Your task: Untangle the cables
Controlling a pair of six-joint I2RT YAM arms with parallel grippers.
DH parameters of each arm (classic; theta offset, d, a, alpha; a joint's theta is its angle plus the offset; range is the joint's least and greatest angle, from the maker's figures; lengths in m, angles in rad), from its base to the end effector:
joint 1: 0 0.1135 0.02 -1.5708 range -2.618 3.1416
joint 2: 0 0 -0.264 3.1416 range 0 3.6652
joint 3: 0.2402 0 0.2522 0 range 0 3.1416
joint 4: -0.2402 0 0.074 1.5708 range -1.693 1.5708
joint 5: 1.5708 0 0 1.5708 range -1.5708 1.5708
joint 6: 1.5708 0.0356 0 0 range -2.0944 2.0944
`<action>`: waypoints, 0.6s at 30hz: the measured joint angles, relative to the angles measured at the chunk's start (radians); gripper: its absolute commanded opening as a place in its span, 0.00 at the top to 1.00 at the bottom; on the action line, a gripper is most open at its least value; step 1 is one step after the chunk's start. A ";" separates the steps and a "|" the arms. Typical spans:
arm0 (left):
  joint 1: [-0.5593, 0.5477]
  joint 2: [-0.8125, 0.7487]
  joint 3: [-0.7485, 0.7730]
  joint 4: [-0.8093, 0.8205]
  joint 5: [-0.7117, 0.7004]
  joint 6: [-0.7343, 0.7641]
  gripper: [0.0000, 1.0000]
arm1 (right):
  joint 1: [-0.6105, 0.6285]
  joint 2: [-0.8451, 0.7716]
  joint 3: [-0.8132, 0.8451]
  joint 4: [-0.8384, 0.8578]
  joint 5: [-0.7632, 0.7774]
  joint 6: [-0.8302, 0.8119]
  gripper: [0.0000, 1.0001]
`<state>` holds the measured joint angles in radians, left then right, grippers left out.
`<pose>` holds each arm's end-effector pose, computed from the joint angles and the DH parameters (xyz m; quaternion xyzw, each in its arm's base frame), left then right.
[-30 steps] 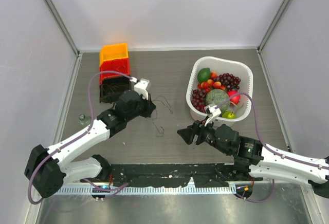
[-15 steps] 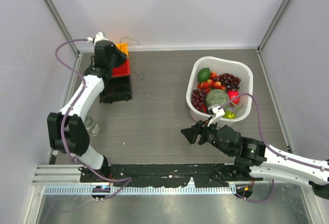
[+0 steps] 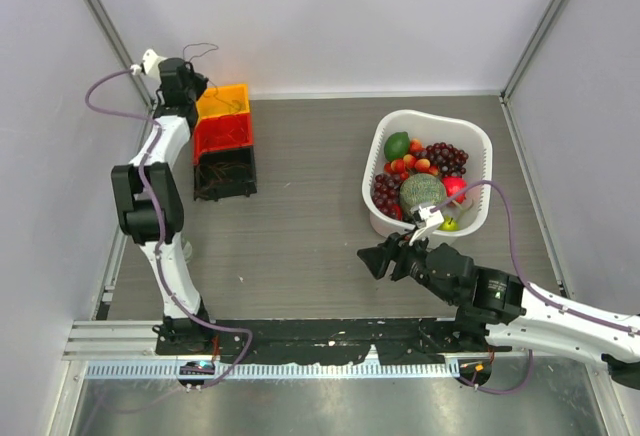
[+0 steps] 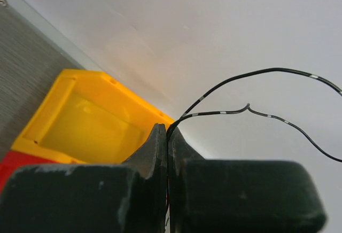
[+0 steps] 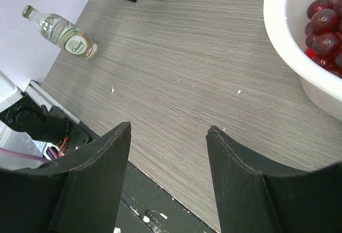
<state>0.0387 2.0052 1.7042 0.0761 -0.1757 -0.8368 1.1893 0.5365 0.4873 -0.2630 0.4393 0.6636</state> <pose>0.4885 0.0251 0.3133 -0.3797 0.6823 -0.1780 0.5988 0.0668 0.1260 0.2637 -0.0812 0.7952 0.3534 0.4859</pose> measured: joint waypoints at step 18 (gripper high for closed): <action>0.039 0.297 0.103 0.045 0.027 -0.037 0.77 | 0.000 -0.091 0.000 -0.074 0.045 0.092 0.37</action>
<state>0.0780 2.3024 1.8072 0.1215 -0.1482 -0.8738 1.1893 0.4458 0.4873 -0.3367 0.4847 0.7551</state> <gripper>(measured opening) 0.101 0.628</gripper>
